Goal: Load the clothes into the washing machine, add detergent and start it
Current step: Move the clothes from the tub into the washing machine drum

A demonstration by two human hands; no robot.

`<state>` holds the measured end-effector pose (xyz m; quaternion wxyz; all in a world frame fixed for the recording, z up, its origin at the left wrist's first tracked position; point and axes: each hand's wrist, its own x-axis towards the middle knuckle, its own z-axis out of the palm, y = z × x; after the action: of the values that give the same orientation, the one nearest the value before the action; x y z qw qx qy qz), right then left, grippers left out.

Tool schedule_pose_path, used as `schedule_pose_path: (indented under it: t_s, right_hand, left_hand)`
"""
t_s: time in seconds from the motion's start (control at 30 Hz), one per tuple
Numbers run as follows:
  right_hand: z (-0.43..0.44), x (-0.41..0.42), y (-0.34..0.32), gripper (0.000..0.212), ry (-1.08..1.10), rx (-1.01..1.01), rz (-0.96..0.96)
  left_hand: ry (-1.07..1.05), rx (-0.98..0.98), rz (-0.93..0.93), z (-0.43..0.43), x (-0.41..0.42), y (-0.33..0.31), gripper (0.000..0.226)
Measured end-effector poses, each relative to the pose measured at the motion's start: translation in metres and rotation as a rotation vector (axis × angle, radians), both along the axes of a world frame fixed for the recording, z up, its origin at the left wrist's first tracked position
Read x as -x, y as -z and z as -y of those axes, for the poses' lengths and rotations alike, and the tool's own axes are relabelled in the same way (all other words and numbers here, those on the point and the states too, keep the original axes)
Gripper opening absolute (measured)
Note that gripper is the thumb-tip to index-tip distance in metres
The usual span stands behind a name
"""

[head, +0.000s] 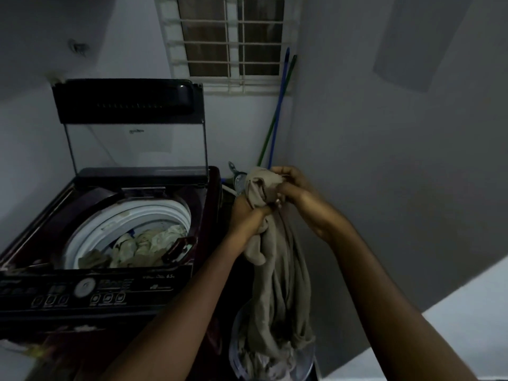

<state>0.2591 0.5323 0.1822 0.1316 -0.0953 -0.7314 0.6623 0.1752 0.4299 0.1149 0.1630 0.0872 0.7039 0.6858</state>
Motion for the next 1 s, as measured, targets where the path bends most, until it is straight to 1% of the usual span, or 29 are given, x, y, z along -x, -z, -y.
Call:
schedule_pose_path:
  t_s: [0.07, 0.1, 0.13, 0.17, 0.2, 0.23, 0.27, 0.3, 0.33, 0.37, 0.47, 0.5, 0.53, 0.57, 0.6, 0.63, 0.67, 0.7, 0.73, 0.77, 0.8, 0.87, 0.93, 1.0]
  right_hand:
    - [-0.012, -0.010, 0.018, 0.041, 0.123, -0.055, -0.036]
    - [-0.018, -0.015, 0.031, 0.050, 0.189, -0.065, -0.025]
    - [-0.023, -0.019, 0.046, 0.062, 0.214, -0.077, 0.009]
    - [-0.026, -0.022, 0.061, 0.074, 0.195, -0.086, 0.059]
    - [-0.024, -0.025, 0.076, 0.087, 0.147, -0.083, 0.108]
    - [-0.020, -0.026, 0.090, 0.100, 0.093, -0.078, 0.143]
    - [-0.013, -0.025, 0.102, 0.109, 0.042, -0.085, 0.166]
    - [-0.005, -0.022, 0.112, 0.112, 0.007, -0.115, 0.183]
    - [0.004, -0.017, 0.122, 0.110, -0.008, -0.142, 0.186]
    - [0.011, -0.011, 0.132, 0.101, 0.005, -0.166, 0.183]
    - [0.009, -0.003, 0.145, 0.057, 0.148, -0.243, 0.170]
    - [0.003, -0.006, 0.144, 0.048, 0.190, -0.271, 0.168]
    - [-0.005, -0.012, 0.142, 0.044, 0.238, -0.276, 0.153]
    - [-0.015, -0.019, 0.139, 0.044, 0.300, -0.261, 0.130]
    - [-0.026, -0.024, 0.133, 0.044, 0.373, -0.246, 0.104]
    - [-0.036, -0.029, 0.127, 0.037, 0.436, -0.239, 0.086]
    - [-0.045, -0.032, 0.121, 0.025, 0.495, -0.249, 0.071]
    - [-0.051, -0.032, 0.113, 0.012, 0.542, -0.270, 0.054]
    - [-0.054, -0.031, 0.105, 0.008, 0.585, -0.289, 0.030]
    - [-0.055, -0.028, 0.098, 0.008, 0.624, -0.304, 0.000]
    - [-0.053, -0.025, 0.089, 0.009, 0.653, -0.311, -0.033]
    - [-0.044, -0.016, 0.071, 0.012, 0.692, -0.321, -0.071]
    - [-0.031, -0.004, 0.052, 0.014, 0.686, -0.329, -0.054]
    - [-0.018, 0.005, 0.035, 0.013, 0.608, -0.336, -0.030]
  left_hand:
    - [-0.110, -0.093, 0.070, 0.007, 0.004, -0.009, 0.022]
    - [-0.141, -0.192, 0.127, 0.011, 0.005, -0.015, 0.031]
    - [-0.142, -0.313, 0.189, 0.013, 0.005, -0.021, 0.046]
    - [-0.107, -0.425, 0.261, 0.014, 0.005, -0.029, 0.059]
    - [-0.052, -0.523, 0.322, 0.013, 0.002, -0.038, 0.064]
    - [-0.004, -0.581, 0.362, 0.011, -0.002, -0.049, 0.056]
    - [0.034, -0.612, 0.399, 0.008, -0.006, -0.060, 0.042]
    - [0.071, -0.646, 0.425, 0.004, -0.010, -0.069, 0.030]
    - [0.105, -0.684, 0.444, 0.000, -0.015, -0.077, 0.025]
    - [0.121, -0.702, 0.455, -0.001, -0.017, -0.082, 0.024]
    - [0.078, -0.754, 0.448, 0.006, -0.012, -0.084, 0.024]
    - [0.037, -0.751, 0.405, 0.014, -0.005, -0.082, 0.024]
    - [-0.027, -0.713, 0.327, 0.024, 0.005, -0.075, 0.025]
    - [-0.112, -0.599, 0.210, 0.034, 0.014, -0.067, 0.030]
    - [-0.190, -0.417, 0.072, 0.044, 0.024, -0.058, 0.037]
    - [-0.232, -0.201, -0.061, 0.052, 0.027, -0.048, 0.040]
    - [-0.239, -0.020, -0.158, 0.057, 0.026, -0.040, 0.041]
    - [-0.228, 0.112, -0.235, 0.059, 0.022, -0.032, 0.043]
    - [-0.214, 0.222, -0.296, 0.057, 0.018, -0.023, 0.048]
    - [-0.202, 0.317, -0.340, 0.054, 0.014, -0.015, 0.054]
    - [-0.186, 0.381, -0.381, 0.049, 0.010, -0.009, 0.057]
    - [-0.109, 0.423, -0.425, 0.038, 0.003, -0.002, 0.063]
    - [0.059, 0.367, -0.392, 0.026, -0.005, 0.005, 0.075]
    - [0.274, 0.268, -0.284, 0.018, -0.013, 0.011, 0.102]
